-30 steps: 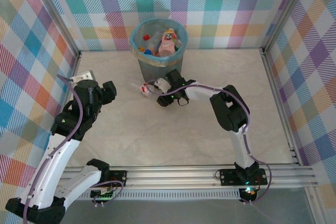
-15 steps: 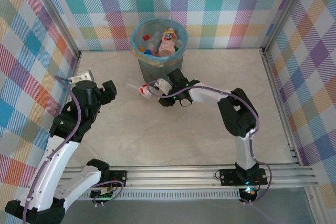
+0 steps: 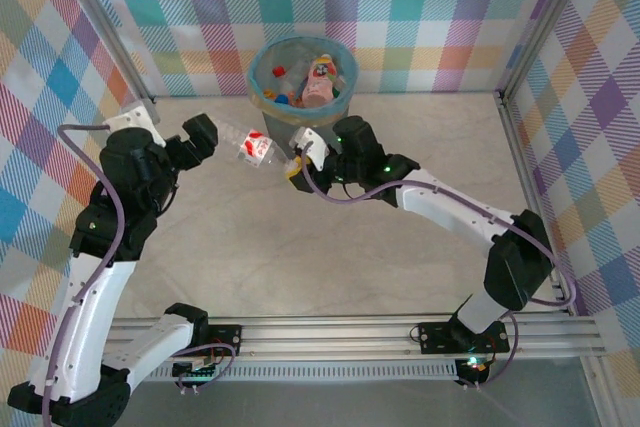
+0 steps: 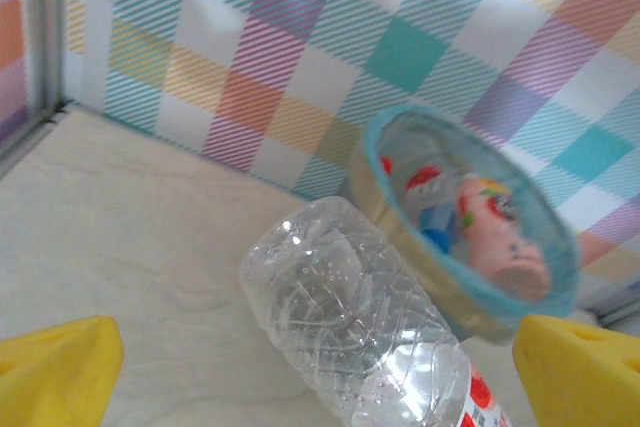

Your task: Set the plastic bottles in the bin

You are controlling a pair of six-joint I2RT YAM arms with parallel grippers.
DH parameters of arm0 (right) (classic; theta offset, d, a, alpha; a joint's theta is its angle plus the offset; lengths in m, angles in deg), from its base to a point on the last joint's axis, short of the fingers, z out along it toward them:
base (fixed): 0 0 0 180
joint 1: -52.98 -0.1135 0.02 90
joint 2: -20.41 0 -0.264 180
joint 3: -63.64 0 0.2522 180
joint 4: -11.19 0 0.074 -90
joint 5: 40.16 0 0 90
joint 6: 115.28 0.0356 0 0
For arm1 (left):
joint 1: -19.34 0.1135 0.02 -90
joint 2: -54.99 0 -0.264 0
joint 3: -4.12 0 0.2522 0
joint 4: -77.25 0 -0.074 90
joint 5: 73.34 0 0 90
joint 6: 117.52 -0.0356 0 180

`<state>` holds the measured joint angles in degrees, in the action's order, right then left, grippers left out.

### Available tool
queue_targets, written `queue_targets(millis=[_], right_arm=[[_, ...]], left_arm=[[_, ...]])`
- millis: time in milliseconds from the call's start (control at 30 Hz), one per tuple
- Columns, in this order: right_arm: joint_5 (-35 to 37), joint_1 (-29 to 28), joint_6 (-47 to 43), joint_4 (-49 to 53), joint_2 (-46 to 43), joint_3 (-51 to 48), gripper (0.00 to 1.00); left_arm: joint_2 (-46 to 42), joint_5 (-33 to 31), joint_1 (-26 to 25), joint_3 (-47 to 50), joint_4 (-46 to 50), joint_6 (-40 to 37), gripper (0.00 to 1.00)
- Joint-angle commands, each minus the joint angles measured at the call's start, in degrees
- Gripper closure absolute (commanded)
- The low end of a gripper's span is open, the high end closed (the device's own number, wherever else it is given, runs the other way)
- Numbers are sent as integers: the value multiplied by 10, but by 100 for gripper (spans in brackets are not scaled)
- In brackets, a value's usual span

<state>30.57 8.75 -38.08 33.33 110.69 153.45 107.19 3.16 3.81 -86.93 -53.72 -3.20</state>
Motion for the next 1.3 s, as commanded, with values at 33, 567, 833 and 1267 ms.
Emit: queue_targets(millis=[33, 567, 833, 1267], right_arm=[[-32, 2, 20, -35, -26, 1, 86], [-100, 1, 42, -70, -69, -30, 85], [-75, 1, 46, -64, -69, -18, 75], [101, 2, 45, -49, -104, 20, 5]], left_arm=[[10, 96, 29, -4, -40, 69, 0], [42, 347, 131, 80, -274, 251, 14], [39, 326, 131, 60, -240, 222, 38], [135, 201, 130, -78, -252, 164, 48]])
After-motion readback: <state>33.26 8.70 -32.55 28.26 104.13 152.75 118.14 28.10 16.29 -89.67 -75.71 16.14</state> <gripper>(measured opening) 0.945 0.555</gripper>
